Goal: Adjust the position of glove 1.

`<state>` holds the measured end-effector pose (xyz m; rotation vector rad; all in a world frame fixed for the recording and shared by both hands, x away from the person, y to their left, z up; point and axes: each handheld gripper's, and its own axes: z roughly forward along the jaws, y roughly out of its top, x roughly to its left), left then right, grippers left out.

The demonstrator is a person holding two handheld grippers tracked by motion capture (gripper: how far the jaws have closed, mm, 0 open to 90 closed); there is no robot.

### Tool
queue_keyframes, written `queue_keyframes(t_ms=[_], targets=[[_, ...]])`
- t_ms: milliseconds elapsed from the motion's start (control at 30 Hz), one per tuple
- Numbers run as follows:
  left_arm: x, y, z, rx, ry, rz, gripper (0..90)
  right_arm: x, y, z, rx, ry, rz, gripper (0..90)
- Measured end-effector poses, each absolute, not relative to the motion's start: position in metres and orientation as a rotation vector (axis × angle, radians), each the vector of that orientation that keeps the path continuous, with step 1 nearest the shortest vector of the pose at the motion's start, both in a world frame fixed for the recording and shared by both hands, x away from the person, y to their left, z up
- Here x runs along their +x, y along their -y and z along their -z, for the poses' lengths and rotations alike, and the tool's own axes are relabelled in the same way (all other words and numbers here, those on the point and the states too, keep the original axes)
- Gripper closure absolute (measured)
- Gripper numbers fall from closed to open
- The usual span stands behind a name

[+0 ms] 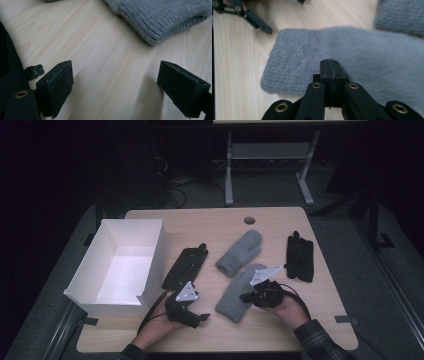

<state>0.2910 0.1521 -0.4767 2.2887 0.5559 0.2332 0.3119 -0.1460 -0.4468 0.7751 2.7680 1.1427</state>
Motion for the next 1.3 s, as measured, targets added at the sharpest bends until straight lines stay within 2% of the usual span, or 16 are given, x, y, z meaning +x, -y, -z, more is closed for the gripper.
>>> queue_keyframes(t_ms=[300, 700, 800, 867, 900, 1000, 1300], targets=[[0.291, -0.152, 0.477, 2.281, -0.561, -0.234, 12.8, 0.292, 0.138, 0.446, 0.711, -2.810, -1.135, 90.0], [0.291, -0.152, 0.477, 2.284, -0.562, -0.233, 12.7, 0.287, 0.128, 0.446, 0.670, -2.840, -1.173, 89.1], [0.290, -0.152, 0.477, 2.282, -0.565, -0.233, 12.7, 0.288, 0.138, 0.441, 0.699, -2.789, -1.193, 78.3], [0.291, -0.150, 0.475, 2.295, -0.587, -0.229, 13.3, 0.288, 0.149, 0.439, 0.746, -2.726, -1.208, 66.0], [0.292, -0.149, 0.474, 2.302, -0.590, -0.230, 14.0, 0.287, 0.154, 0.438, 0.764, -2.696, -1.206, 63.1], [0.294, -0.150, 0.468, 2.301, -0.622, -0.184, 14.8, 0.287, 0.170, 0.441, 0.799, -2.638, -1.195, 50.9], [0.305, -0.141, 0.446, 2.220, -0.630, -0.165, 25.3, 0.285, 0.204, 0.459, 0.872, -2.605, -1.108, 31.4]])
